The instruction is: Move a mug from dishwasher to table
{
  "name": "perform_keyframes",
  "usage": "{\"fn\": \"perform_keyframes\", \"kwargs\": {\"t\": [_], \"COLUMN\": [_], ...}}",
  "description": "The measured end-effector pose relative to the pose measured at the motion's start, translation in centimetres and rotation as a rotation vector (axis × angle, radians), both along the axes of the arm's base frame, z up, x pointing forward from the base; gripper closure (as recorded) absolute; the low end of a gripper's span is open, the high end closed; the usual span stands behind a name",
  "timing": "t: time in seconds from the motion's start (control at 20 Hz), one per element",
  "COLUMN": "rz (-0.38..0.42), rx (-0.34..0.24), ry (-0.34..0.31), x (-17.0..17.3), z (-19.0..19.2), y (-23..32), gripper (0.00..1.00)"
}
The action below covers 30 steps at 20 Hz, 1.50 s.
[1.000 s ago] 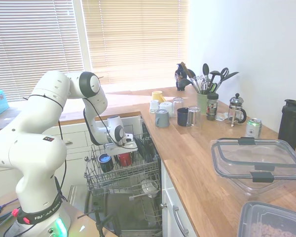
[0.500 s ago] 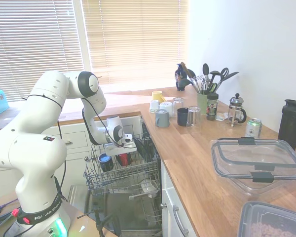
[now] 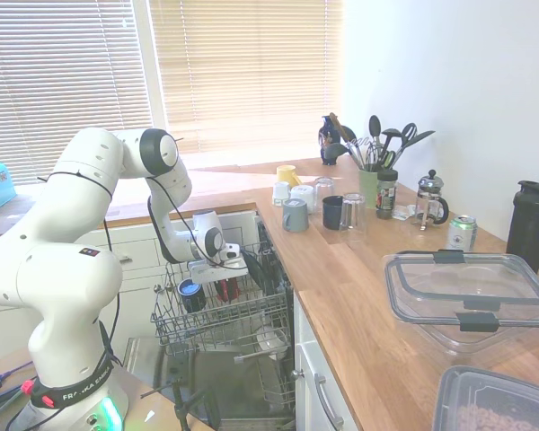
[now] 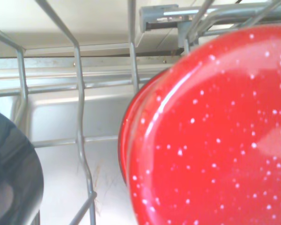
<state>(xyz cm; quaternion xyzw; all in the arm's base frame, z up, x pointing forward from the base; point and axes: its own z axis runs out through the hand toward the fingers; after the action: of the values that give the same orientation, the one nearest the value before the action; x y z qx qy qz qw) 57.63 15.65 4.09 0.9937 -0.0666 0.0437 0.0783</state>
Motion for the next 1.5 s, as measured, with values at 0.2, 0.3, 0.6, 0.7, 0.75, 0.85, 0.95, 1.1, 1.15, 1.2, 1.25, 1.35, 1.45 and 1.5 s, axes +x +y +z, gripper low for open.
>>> {"fn": "perform_keyframes", "kwargs": {"t": [0.2,0.3,0.6,0.7,0.75,0.85,0.95,1.1,1.15,1.2,1.25,1.35,1.45,1.5], "rz": [0.0,0.0,-0.012,-0.018,-0.02,-0.022,-0.027,-0.026,-0.029,-0.034,-0.04,-0.055,-0.071,-0.081], "rx": [-0.009,-0.015,-0.021,-0.021,-0.02,-0.016,-0.013,0.001,0.002,0.0,-0.003,-0.006,0.002,0.007], "ry": [-0.001,-0.001,-0.019,-0.033,-0.042,-0.059,-0.08,-0.125,-0.14,-0.151,-0.16,-0.176,-0.194,-0.202], "x": [-0.1,-0.4,-1.3,-1.4,-1.6,-1.9,-2.3,-2.9,-3.1,-3.4,-3.5,-3.9,-4.3,-4.5], "z": [0.0,0.2,1.2,2.4,3.2,5.0,7.0,10.4,11.5,12.5,13.3,14.6,16.1,17.0], "y": [0.4,0.9,2.0,2.2,2.3,2.7,3.1,4.4,4.7,4.8,4.7,4.6,4.6,4.6], "gripper": [1.0,1.0,1.0,1.0,1.0,1.0,1.0,1.0,1.0,1.0,1.0,1.0,1.0,1.0]}}
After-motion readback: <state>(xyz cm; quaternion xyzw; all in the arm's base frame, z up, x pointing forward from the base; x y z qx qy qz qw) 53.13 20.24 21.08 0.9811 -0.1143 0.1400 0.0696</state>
